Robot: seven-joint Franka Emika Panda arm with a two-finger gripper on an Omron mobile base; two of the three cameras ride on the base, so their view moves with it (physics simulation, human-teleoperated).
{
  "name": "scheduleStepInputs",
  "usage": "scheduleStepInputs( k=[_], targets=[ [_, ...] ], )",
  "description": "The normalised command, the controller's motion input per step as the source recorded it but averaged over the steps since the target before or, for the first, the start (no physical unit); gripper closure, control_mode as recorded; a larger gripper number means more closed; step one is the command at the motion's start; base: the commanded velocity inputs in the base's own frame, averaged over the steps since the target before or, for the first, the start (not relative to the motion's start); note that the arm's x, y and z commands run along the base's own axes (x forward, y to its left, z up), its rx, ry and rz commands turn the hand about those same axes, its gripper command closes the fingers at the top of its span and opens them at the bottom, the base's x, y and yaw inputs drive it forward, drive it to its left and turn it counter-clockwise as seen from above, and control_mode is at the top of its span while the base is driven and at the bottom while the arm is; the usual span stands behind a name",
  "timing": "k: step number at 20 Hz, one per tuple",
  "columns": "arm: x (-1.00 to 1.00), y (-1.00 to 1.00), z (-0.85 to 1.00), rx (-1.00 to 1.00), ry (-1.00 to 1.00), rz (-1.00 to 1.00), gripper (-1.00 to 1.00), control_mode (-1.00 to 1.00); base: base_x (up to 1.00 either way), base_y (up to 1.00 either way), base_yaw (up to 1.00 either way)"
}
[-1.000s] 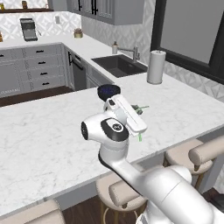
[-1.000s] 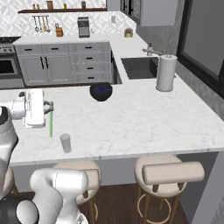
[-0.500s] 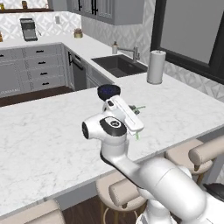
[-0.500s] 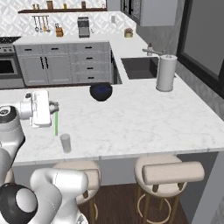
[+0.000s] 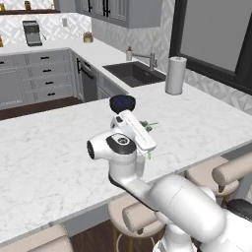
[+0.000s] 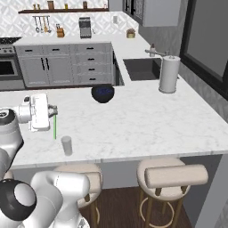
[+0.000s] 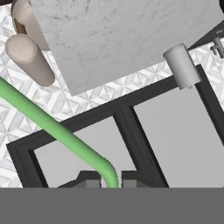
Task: Take a straw from the drawer in front and place it inside the glass cup on the dining counter.
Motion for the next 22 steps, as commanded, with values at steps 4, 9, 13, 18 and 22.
scheduleStepInputs(
  k=[4, 9, 13, 18, 22],
  targets=[
    [0.17, 0.00, -0.16, 0.00, 0.00, 0.00, 1.00, -1.00, 0.00, 0.00, 0.00],
    [0.14, 0.00, -0.22, 0.00, 0.00, 0.00, 1.00, -1.00, 0.00, 0.00, 0.00],
    [0.16, 0.00, -0.20, 0.00, -0.01, 0.00, 1.00, -1.00, 0.00, 0.00, 0.00],
    [0.34, 0.00, -0.06, 0.00, -0.02, 0.00, 1.00, -1.00, 0.00, 0.00, 0.00],
    [0.28, 0.00, -0.11, 0.00, -0.01, 0.01, 1.00, -1.00, 0.00, 0.00, 0.00]
  ],
)
